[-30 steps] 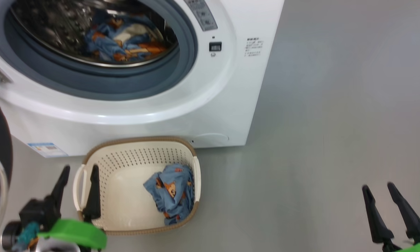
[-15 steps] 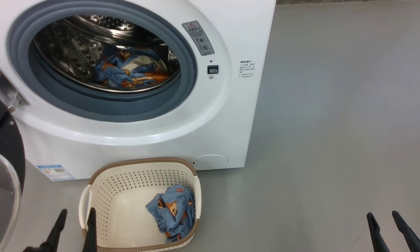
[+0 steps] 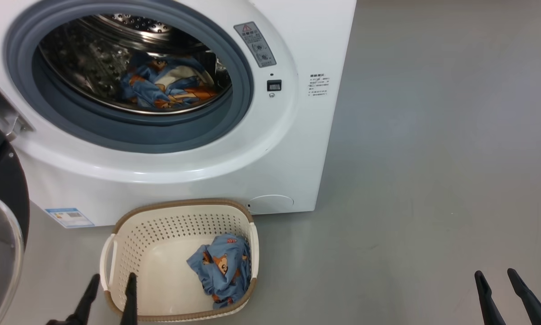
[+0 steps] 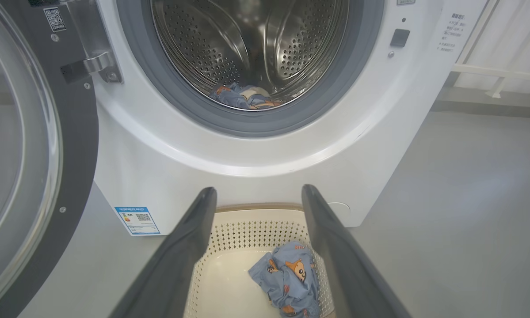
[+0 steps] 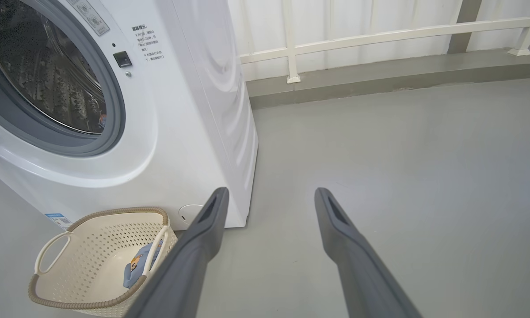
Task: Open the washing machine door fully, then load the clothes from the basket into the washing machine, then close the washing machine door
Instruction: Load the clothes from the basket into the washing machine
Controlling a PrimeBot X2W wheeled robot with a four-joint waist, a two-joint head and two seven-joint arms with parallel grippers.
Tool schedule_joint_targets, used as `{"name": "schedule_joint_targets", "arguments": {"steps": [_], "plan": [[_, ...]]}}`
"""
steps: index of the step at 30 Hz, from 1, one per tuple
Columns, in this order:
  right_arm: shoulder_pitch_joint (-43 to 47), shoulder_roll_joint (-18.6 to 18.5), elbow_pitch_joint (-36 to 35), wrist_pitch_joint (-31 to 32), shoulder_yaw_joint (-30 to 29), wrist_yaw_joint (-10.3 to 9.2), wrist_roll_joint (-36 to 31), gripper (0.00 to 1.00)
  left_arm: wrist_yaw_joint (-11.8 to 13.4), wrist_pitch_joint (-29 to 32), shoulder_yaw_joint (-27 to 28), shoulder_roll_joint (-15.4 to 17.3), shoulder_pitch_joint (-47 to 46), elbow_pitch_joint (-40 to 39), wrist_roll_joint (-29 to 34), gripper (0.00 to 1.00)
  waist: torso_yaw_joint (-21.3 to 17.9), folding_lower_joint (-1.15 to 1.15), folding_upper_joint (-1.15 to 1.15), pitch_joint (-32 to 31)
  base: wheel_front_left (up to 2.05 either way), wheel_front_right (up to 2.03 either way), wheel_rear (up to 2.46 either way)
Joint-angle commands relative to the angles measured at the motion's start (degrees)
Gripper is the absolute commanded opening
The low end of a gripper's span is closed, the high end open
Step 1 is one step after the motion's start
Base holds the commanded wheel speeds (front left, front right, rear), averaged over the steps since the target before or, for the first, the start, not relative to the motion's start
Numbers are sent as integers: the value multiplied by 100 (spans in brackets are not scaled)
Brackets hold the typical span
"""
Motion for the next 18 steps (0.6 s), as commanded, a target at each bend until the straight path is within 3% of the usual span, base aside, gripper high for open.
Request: {"name": "schedule_joint_targets", "arguments": {"steps": [1, 18], "plan": [[-95, -138, -164, -28, 126, 35, -53, 100, 32, -21, 92, 70, -173, -29, -71, 100, -12, 0, 0, 53, 0, 0, 0], [-1116, 22, -233, -28, 417, 35, 36, 100, -170, -21, -775, 70, -1649, 1868, -259, 100, -257, 0, 0, 1259, 0, 0, 0]]}}
